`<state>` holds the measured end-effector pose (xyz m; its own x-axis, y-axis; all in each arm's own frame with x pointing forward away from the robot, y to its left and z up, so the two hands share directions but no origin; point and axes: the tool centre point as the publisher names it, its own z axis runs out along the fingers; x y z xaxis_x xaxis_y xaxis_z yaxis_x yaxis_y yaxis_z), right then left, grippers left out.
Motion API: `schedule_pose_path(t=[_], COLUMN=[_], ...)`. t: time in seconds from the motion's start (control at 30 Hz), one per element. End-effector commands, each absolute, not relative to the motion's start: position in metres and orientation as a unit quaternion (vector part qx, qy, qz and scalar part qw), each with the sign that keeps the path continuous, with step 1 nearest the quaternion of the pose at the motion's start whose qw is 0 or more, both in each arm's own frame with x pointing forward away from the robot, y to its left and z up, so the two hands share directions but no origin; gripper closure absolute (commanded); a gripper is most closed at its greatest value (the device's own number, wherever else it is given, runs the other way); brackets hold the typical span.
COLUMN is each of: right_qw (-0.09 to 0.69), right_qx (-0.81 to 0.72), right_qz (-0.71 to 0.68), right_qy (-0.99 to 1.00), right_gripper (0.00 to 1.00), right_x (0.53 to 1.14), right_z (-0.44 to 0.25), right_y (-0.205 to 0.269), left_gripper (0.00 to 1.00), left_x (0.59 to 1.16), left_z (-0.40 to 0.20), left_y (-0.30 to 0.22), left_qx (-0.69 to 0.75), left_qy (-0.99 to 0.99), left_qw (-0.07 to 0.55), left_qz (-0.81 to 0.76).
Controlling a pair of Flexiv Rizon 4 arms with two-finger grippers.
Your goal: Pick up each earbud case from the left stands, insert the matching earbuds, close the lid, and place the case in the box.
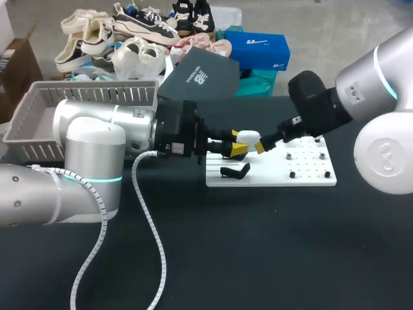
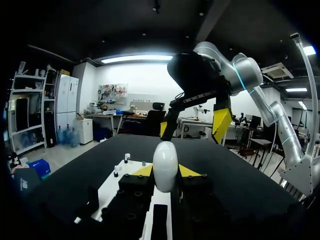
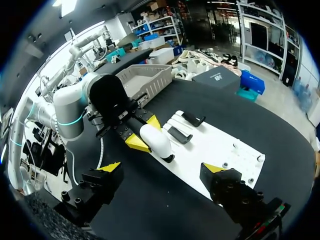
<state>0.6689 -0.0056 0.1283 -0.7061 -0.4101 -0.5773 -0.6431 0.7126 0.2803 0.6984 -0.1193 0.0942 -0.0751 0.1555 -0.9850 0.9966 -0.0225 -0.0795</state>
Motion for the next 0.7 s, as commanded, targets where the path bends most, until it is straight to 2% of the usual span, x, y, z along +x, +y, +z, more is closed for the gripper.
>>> schedule_pose_path(t=[0.03, 0.7], right_qw=[0.239, 0.227], right_qx=[-0.299, -0.286], right_qz=[0.241, 0.246], right_qy=[0.892, 0.898], right_gripper=[0.0, 0.0], right_x=[0.675, 0.691], right_z=[0.126, 0.114], right_y=[-0.001, 0.005], left_gripper=[1.0, 1.0], left_x=[0.701, 0.701], left_z=[0.094, 0.094], left_y=[-0.12, -0.12], left_qx=[0.525, 0.525], left_qy=[0.548, 0.548], left_qw=[0.432, 0.432], left_qz=[-0.487, -0.487])
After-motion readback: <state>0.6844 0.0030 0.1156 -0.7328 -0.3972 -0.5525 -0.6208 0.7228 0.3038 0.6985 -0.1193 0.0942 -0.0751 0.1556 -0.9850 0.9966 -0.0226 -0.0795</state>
